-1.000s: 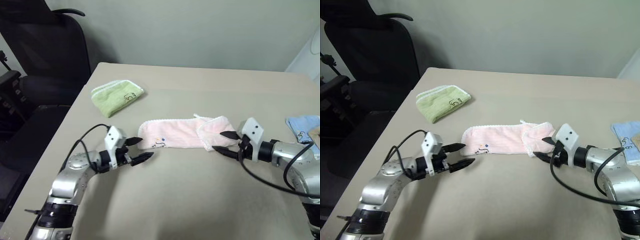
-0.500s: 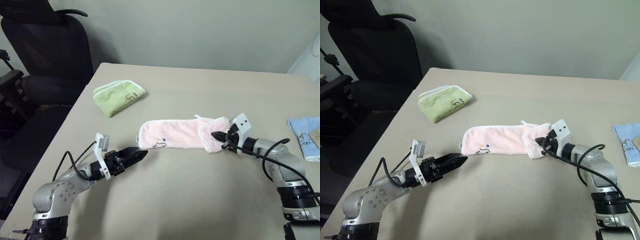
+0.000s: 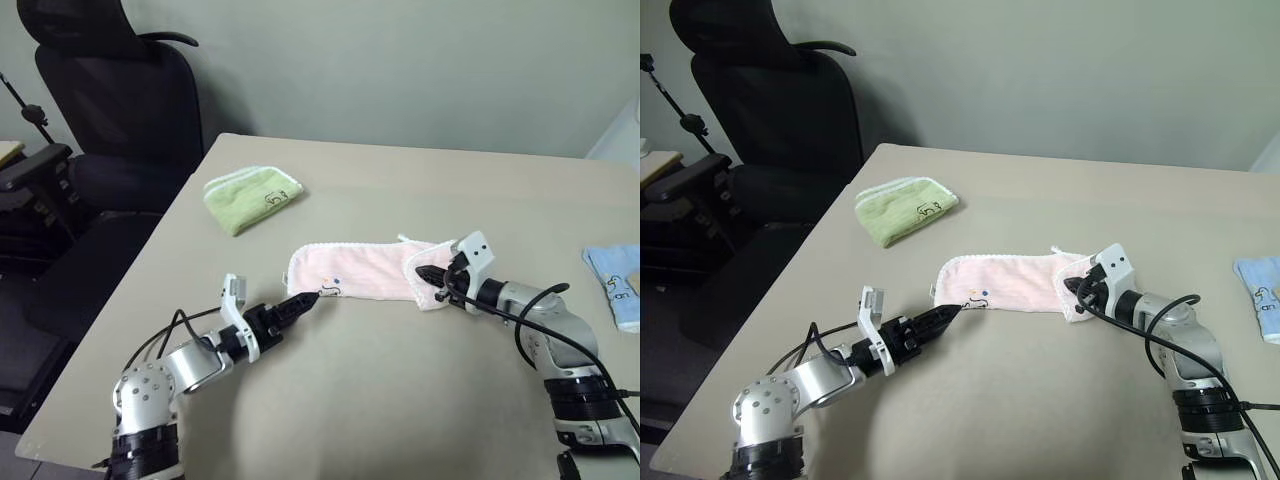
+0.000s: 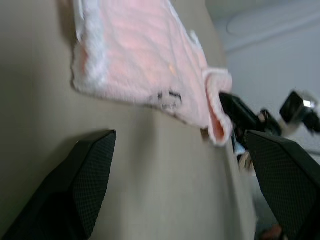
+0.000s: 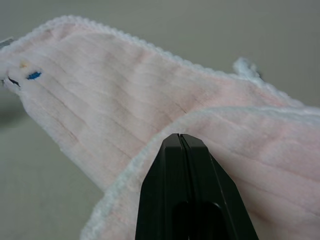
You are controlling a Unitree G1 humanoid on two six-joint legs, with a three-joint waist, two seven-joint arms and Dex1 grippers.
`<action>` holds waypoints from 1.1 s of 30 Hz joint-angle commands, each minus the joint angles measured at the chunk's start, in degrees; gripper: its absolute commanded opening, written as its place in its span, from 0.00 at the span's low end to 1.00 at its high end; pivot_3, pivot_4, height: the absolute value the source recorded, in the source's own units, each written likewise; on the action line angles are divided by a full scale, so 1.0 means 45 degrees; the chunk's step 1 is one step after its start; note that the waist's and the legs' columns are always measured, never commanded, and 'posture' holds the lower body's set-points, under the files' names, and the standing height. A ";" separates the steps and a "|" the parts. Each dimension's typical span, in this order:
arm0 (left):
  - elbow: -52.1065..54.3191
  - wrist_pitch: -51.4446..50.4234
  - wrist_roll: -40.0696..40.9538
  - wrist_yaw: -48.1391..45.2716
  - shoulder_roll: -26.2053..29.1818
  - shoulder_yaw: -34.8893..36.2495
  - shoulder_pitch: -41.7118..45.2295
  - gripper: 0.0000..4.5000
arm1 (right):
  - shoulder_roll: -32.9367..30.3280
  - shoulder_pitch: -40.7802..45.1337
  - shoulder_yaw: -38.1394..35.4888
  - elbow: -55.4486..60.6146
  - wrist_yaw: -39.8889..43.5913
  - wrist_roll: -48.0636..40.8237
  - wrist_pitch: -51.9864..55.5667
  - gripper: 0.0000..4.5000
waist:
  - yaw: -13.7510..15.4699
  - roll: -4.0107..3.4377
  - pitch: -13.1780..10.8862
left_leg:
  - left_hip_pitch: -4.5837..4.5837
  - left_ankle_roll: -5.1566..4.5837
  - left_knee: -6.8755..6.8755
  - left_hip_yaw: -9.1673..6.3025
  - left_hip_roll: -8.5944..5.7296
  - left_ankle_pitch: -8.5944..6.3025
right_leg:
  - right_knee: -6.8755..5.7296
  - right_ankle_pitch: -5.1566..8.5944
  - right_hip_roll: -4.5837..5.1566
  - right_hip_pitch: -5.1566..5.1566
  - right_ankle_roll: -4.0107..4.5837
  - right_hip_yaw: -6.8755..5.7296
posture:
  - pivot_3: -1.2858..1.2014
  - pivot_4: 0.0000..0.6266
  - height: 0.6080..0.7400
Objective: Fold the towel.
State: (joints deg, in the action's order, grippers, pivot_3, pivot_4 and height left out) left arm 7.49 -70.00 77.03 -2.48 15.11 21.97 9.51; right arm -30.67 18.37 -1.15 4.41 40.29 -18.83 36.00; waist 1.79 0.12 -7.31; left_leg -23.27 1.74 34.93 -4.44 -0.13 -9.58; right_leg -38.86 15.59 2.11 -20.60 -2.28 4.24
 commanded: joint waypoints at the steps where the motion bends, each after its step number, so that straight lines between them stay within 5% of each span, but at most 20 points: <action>1: -0.1142 0.0223 0.0054 0.1291 -0.0127 0.0209 0.0648 1.00 | -0.0037 -0.0035 -0.0247 0.0575 -0.0219 -0.0050 -0.0128 0.01 | 0.0011 0.0000 0.0000 | 0.0008 0.0000 -0.0001 -0.0001 -0.0009 0.0000 | 0.0001 0.0011 -0.0016 0.0017 -0.0018 0.0023 | 0.52 0.24 1.00; 7: -0.3159 0.0568 -0.0803 0.1174 -0.0169 -0.0537 0.2264 1.00 | 0.0000 0.0050 -0.0237 0.0698 -0.0404 -0.0008 -0.0131 0.01 | 0.0110 -0.0028 -0.0015 | 0.0013 -0.0020 -0.0001 -0.0018 -0.0039 0.0029 | 0.0003 0.0094 -0.0207 0.0053 -0.0124 0.0166 | 0.52 0.24 1.00; 14: -0.5655 0.1003 -0.2033 0.0778 -0.0424 -0.0743 0.4002 1.00 | 0.0056 0.0049 -0.0260 0.0868 -0.0627 0.0012 -0.0169 0.01 | 0.0217 -0.0052 -0.0005 | 0.0047 0.0036 -0.0007 -0.0209 -0.0075 0.0028 | 0.0005 0.0217 -0.0426 0.0131 0.0050 0.0482 | 0.52 0.24 1.00; 17: -0.5676 0.0915 -0.2244 0.0694 -0.0532 -0.0682 0.4079 0.85 | 0.0047 -0.0061 -0.0350 0.1048 -0.0745 -0.0018 -0.0157 0.00 | 0.0222 -0.0049 -0.0006 | 0.0039 0.0026 -0.0016 -0.0212 -0.0097 0.0034 | 0.0007 0.0228 -0.0435 0.0148 0.0050 0.0531 | 0.52 0.24 1.00; 27: -0.4632 0.0905 -0.2375 0.0369 -0.0776 -0.0142 0.3824 0.03 | 0.0045 -0.0173 -0.0860 0.1368 -0.0896 -0.0385 -0.0084 0.00 | 0.0164 -0.0033 -0.0016 | -0.0079 -0.0066 -0.0088 -0.0227 -0.0126 0.0170 | -0.0001 0.0300 -0.0524 0.0100 -0.0128 0.0546 | 0.52 0.24 1.00; 33: -0.2663 0.1758 -0.1778 -0.0747 -0.0559 0.0554 0.3346 0.00 | -0.0141 -0.0175 -0.1553 0.1577 -0.0884 -0.0814 -0.0008 0.00 | 0.0046 0.0070 -0.0078 | -0.0108 -0.0046 -0.0190 -0.0265 -0.0044 0.0192 | -0.0002 0.0308 -0.0657 0.0037 -0.0110 0.0619 | 0.52 0.24 1.00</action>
State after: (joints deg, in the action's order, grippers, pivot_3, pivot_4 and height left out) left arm -7.56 -64.06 67.86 -4.58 11.59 22.07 24.65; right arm -30.34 16.95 -5.37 8.96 36.53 -21.12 36.27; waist 2.00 0.44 -7.66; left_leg -23.89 1.62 34.08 -5.66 -0.24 -8.68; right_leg -38.88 16.97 -0.89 -20.56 -2.76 7.02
